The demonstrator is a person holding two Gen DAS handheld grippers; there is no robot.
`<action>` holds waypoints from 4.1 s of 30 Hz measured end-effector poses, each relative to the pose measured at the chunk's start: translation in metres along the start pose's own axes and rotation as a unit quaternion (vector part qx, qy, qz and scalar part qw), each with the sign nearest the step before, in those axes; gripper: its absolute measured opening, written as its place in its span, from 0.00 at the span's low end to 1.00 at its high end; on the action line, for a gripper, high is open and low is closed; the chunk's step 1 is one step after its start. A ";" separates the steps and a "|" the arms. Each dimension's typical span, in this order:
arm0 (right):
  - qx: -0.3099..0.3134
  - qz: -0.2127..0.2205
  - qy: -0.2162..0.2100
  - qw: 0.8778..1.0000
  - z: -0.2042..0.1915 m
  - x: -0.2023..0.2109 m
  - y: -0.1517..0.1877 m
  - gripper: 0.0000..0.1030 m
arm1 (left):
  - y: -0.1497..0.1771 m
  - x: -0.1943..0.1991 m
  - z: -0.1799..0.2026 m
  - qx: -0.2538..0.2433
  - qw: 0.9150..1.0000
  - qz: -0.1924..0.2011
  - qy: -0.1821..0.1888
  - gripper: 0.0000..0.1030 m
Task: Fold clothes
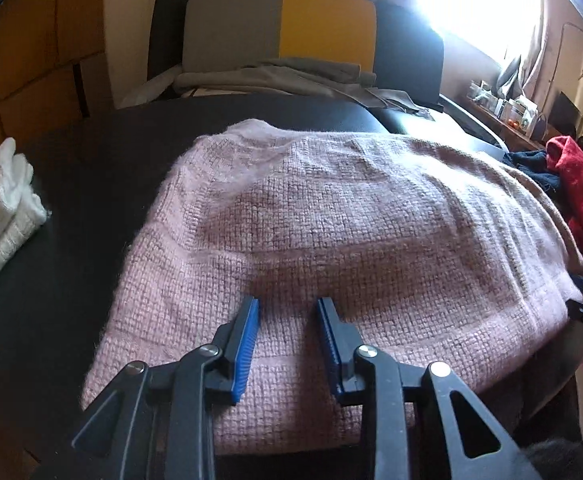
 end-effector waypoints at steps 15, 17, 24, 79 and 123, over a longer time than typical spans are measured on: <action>0.041 -0.007 -0.035 0.999 -0.020 -0.032 -0.098 1.00 | -0.085 0.004 -0.115 0.151 0.977 0.008 0.153 0.46; 0.039 -0.025 -0.035 0.998 -0.015 -0.053 -0.098 1.00 | -0.080 -0.015 -0.118 0.157 0.972 -0.023 0.171 0.53; 0.018 0.011 -0.058 0.998 -0.003 -0.064 -0.093 1.00 | -0.075 -0.044 -0.123 0.163 0.964 -0.042 0.206 0.54; 0.168 -0.035 -0.144 0.975 -0.044 -0.074 -0.085 1.00 | -0.178 0.025 -0.052 0.125 0.979 -0.043 0.155 0.11; 0.093 0.037 -0.141 0.985 0.034 -0.011 -0.045 1.00 | -0.171 -0.135 0.263 0.270 0.884 -0.181 0.337 0.12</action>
Point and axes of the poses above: each gripper's, at about its wrist camera, not at the fingertips, and x roughly against the way its jaws point, z to its right, y to its underside, the point moved 8 cm from there along -x, roughly the way its jaws point, and after that the axes turned 9 degrees about y, right-handed, at the moved point
